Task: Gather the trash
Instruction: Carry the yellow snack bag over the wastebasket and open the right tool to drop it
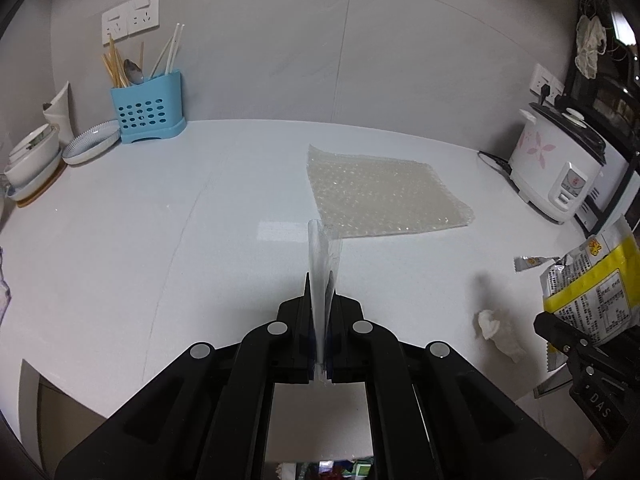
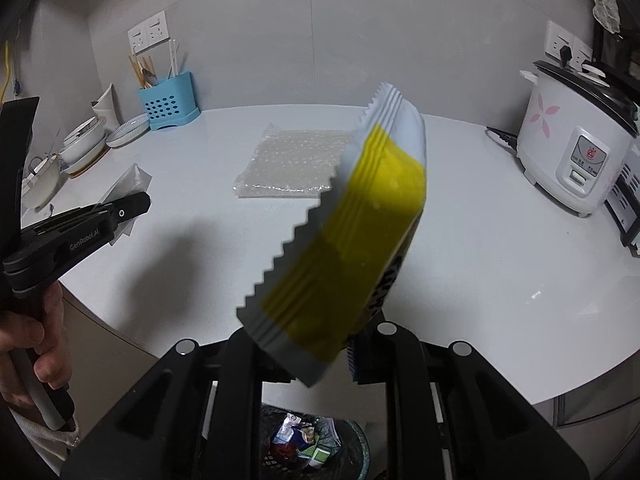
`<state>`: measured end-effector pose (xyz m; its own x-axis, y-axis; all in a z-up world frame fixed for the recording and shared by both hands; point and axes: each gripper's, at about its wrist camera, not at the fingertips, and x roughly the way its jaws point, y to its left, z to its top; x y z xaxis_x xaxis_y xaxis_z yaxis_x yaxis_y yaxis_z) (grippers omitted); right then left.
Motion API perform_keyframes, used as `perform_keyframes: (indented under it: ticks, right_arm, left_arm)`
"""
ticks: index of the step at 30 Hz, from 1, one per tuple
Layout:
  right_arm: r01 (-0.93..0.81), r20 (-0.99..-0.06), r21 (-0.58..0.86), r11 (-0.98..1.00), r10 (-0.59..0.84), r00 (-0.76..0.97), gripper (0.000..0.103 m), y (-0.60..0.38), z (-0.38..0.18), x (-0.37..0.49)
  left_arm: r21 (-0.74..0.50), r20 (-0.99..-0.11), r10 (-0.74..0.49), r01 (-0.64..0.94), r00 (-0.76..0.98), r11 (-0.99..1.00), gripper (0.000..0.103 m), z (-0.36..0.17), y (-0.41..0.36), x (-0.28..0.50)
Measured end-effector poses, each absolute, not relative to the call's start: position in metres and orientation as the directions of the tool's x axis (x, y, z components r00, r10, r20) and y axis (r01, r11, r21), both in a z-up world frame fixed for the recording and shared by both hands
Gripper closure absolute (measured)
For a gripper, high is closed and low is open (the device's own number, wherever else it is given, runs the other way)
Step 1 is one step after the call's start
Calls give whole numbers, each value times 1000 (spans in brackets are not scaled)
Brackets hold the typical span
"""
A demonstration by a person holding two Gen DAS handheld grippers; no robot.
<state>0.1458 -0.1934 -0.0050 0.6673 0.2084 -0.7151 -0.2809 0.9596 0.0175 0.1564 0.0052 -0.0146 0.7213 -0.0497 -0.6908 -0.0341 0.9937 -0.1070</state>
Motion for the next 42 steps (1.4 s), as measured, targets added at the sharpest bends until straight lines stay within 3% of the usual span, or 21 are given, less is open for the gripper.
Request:
perform_keyframes:
  ticks: [17, 42]
  right_arm:
    - [-332, -635, 21, 943, 269, 724, 87, -208, -23, 32]
    - [-316, -694, -15, 949, 218, 687, 87, -220, -142, -35]
  left_arm:
    - [-140, -627, -97, 11, 773, 990, 101, -26, -25, 23]
    - [-184, -664, -174, 66, 728, 981, 101, -151, -44, -57]
